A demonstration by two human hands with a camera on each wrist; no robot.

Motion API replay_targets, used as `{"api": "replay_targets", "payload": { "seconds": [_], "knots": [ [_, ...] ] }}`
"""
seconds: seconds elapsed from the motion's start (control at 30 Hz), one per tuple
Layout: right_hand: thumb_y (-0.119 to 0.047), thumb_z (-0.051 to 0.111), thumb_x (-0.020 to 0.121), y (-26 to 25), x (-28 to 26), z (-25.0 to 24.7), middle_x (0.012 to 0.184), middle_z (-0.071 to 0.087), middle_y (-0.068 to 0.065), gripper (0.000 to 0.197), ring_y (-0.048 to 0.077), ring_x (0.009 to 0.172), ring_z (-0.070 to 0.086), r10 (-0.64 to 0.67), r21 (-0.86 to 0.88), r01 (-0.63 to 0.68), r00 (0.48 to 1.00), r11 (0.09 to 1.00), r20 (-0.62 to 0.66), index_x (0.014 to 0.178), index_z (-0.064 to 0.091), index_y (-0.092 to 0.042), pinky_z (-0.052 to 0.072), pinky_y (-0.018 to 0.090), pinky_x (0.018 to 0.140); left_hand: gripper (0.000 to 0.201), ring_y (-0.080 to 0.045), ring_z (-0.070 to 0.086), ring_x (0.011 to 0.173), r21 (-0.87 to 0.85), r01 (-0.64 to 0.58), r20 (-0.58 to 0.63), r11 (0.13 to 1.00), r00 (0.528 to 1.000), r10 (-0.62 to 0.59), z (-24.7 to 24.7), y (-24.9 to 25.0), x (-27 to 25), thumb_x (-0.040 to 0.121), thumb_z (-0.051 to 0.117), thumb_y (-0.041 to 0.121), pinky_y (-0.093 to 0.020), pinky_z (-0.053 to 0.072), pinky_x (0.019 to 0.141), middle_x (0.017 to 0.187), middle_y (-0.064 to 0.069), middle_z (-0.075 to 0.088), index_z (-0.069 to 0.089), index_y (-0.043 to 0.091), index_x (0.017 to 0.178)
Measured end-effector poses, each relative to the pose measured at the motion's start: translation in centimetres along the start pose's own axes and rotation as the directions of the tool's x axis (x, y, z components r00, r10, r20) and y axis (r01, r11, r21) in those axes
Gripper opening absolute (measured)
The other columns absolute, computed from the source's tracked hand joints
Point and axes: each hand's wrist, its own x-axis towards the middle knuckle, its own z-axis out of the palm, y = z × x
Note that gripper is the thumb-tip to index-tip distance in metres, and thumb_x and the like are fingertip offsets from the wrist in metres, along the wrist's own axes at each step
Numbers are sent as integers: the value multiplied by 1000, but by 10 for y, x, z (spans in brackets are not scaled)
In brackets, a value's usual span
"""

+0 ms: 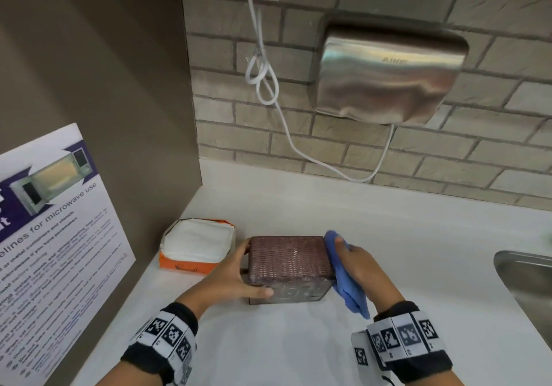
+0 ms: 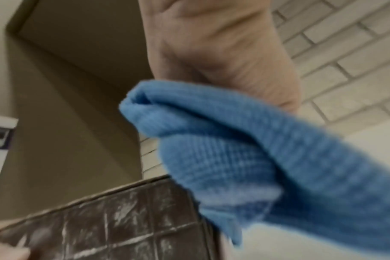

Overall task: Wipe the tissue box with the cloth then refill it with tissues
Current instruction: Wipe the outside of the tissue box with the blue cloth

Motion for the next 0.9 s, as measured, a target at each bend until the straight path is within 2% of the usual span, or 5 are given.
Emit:
{"api": "replay_targets", "payload": {
  "seconds": [0.13, 0.23, 0.43, 0.53, 0.9],
  "knots": [
    [-51, 24, 99, -9, -5, 8, 122, 63, 11, 50, 25, 96, 58, -285, -202, 239, 929, 950, -238, 115, 59, -19, 46, 37, 87, 112, -5, 41, 133, -51, 17, -25, 999, 1000, -19, 4, -5, 3, 49, 92, 50, -35, 38, 111, 140, 19, 43, 26, 47, 139],
    [-45, 21, 101, -10, 7, 42, 159, 21, 0, 51, 29, 144, 22, -414, -502, 332, 909, 798, -57, 149, 22, -28, 25, 39, 116, 112, -6, 43, 132, -115, 19, -60, 993, 998, -26, 9, -8, 4, 49, 94, 42, -32, 44, 107, 141, 16, 44, 30, 41, 141],
    [-35, 19, 103, -57, -19, 97, 161, 11, 0, 52, 27, 148, 1, -573, -663, 498, 810, 559, 126, 152, 12, -22, -3, 42, 119, 76, 6, 54, 117, -62, -21, -114, 998, 993, 13, 16, -3, 6, 61, 88, 31, -26, 49, 95, 122, 24, 62, 46, 39, 123],
    [-38, 22, 101, -76, -32, 123, 161, 9, -4, 54, 21, 149, -6, -588, -658, 596, 760, 460, 278, 152, 13, -24, -8, 41, 118, 44, -19, 44, 133, 73, 44, -170, 996, 985, -31, 23, 1, 5, 96, 53, 6, -25, 31, 106, 139, -12, 50, 38, 3, 137],
    [-37, 19, 103, -21, 39, 45, 159, 21, 1, 48, 26, 148, 10, -322, -468, 287, 947, 836, 7, 148, 28, -22, 11, 43, 121, 100, 10, 52, 117, -69, -47, -153, 997, 988, 36, 20, -13, 9, 48, 94, 42, -21, 47, 97, 123, 23, 58, 41, 38, 133]
  ]
}}
